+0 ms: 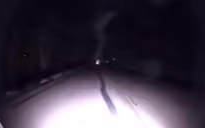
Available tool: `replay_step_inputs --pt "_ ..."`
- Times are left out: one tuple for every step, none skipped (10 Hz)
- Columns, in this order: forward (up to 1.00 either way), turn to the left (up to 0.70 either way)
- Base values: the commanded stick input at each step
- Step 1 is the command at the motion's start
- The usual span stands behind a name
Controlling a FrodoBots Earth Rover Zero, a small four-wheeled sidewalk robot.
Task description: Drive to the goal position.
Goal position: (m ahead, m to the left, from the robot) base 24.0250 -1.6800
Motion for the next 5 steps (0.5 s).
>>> replay_step_inputs --pt "1.0 0.0" --pt "1.0 0.0" --pt "1.0 0.0" --pt "1.0 0.0" --pt "1.0 0.0"
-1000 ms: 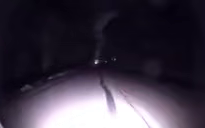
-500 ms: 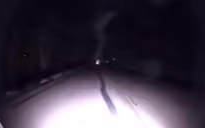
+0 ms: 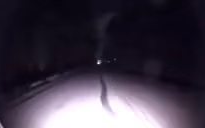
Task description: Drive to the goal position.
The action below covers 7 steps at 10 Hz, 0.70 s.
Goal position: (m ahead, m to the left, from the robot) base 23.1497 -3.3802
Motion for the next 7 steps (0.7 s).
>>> replay_step_inputs --pt "1.0 0.0" --pt "1.0 0.0" --pt "1.0 0.0" --pt "1.0 0.0" --pt "1.0 0.0" --pt "1.0 0.0" --pt "1.0 0.0"
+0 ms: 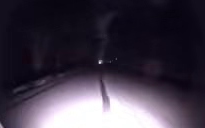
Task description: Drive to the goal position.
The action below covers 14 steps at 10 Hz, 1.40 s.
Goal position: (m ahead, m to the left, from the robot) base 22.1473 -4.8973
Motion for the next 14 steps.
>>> replay_step_inputs --pt "1.0 0.0" --pt "1.0 0.0" --pt "1.0 0.0" --pt "1.0 0.0" --pt "1.0 0.0" --pt "1.0 0.0" --pt "1.0 0.0" --pt "1.0 0.0" --pt "1.0 0.0" --pt "1.0 0.0" --pt "1.0 0.0" --pt "1.0 0.0" --pt "1.0 0.0" --pt "1.0 0.0"
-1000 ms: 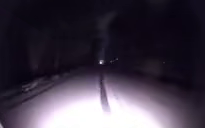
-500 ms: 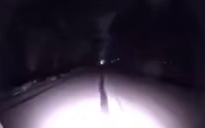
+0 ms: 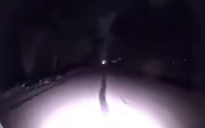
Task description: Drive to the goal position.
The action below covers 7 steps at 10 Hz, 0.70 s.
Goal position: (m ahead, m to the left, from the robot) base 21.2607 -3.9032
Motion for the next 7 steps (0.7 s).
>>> replay_step_inputs --pt "1.0 0.0" --pt "1.0 0.0" --pt "1.0 0.0" --pt "1.0 0.0" --pt "1.0 0.0" --pt "1.0 0.0" --pt "1.0 0.0"
